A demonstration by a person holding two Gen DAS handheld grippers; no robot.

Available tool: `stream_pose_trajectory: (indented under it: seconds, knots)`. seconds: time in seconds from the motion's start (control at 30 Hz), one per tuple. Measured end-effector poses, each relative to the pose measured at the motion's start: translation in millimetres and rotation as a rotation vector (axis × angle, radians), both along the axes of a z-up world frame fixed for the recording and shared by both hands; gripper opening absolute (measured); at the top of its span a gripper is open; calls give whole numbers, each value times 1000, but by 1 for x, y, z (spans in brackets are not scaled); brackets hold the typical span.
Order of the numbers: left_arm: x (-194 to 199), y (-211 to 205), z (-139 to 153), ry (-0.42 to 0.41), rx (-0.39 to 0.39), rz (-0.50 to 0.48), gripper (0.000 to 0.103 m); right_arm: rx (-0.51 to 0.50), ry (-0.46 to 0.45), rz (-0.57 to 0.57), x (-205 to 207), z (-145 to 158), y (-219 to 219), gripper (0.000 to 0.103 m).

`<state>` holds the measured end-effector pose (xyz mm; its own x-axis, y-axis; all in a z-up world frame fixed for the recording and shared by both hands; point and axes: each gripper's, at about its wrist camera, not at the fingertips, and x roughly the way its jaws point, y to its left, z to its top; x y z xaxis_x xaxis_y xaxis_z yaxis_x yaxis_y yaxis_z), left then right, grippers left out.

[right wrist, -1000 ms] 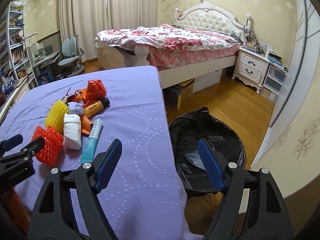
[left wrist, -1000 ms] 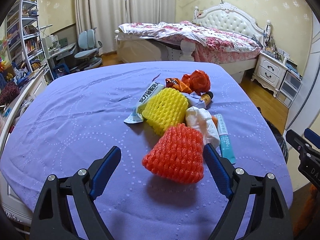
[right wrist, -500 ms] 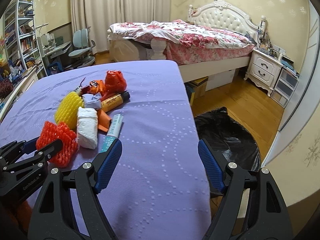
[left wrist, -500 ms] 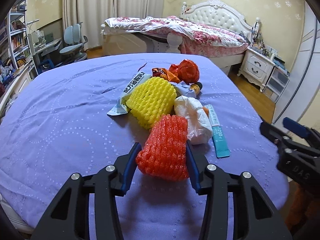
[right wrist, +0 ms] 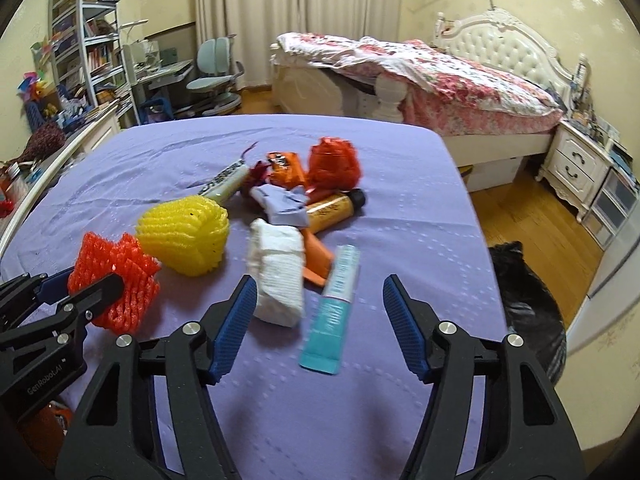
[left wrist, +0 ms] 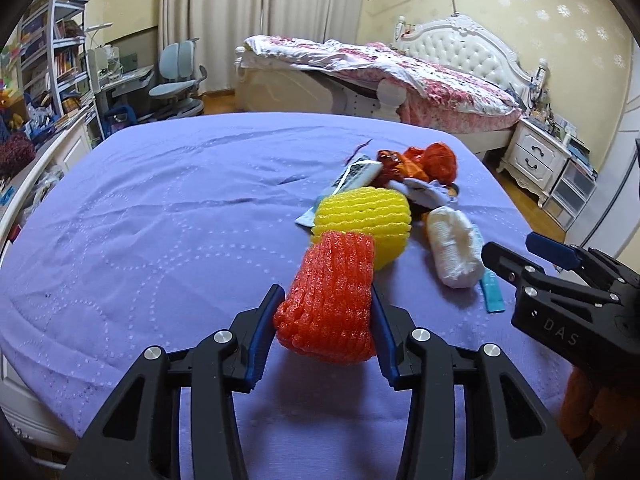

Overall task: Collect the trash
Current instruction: 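Grasp the white tissue with the right gripper, then carry the orange net and white tissue over the bin and release both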

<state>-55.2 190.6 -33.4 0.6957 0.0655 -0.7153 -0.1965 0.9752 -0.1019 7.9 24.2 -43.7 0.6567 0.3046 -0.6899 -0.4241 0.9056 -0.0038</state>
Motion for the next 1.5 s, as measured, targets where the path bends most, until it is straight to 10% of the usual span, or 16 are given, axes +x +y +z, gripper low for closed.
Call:
stream_pose_trajectory:
  seconds: [0.33,0.77,1.5]
  knots:
    - [-5,20,-5,6,2,34,44,-39,76,49,9,-19,33,34]
    - [-12,10,15,-58,17,34,44,4,17,43,-8,-2,16,32]
    - [56,-120,47,-179,-30,-257,44,60,-87,-302,2,27,-161,32]
